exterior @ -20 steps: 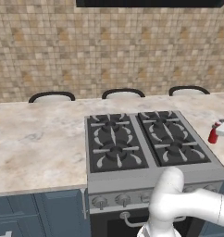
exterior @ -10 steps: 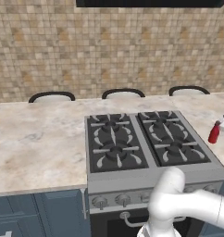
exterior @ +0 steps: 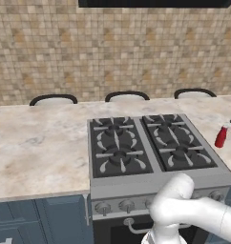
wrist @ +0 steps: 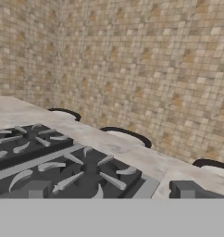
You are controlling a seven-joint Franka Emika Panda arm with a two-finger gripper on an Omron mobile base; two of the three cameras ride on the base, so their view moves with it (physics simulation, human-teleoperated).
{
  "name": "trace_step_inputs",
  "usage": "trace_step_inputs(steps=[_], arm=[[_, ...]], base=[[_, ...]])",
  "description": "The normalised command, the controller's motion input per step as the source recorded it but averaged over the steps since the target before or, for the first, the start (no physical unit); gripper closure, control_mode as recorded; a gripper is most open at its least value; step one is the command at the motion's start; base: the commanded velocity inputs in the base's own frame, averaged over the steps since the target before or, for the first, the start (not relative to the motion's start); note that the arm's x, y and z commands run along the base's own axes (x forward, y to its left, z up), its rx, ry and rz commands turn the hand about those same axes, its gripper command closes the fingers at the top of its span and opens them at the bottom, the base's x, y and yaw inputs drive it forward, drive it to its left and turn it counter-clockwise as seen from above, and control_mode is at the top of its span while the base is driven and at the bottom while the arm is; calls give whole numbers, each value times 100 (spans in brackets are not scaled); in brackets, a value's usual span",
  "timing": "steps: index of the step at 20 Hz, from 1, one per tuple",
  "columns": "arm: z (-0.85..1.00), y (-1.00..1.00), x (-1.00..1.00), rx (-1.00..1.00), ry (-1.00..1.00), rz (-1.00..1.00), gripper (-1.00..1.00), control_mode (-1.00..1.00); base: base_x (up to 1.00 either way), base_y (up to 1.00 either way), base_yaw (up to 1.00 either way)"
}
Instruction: Collect the turmeric, ketchup, and shaker from the cabinet and place them next to the stove.
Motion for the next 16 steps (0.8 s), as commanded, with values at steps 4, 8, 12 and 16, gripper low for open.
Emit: trace_step_inputs(steps=[4, 8, 12, 16], arm=[[36, 66, -45, -6, 9, -2, -100, -100], [28, 89, -40, -13, 8, -8, -100, -100], [32, 79, -49, -17, 9, -8, -100, -100], [29, 85, -49, -18, 11, -8, -100, -100]], base=[[0, 0, 0], [0, 0, 0], [0, 0, 0], [0, 0, 0]])
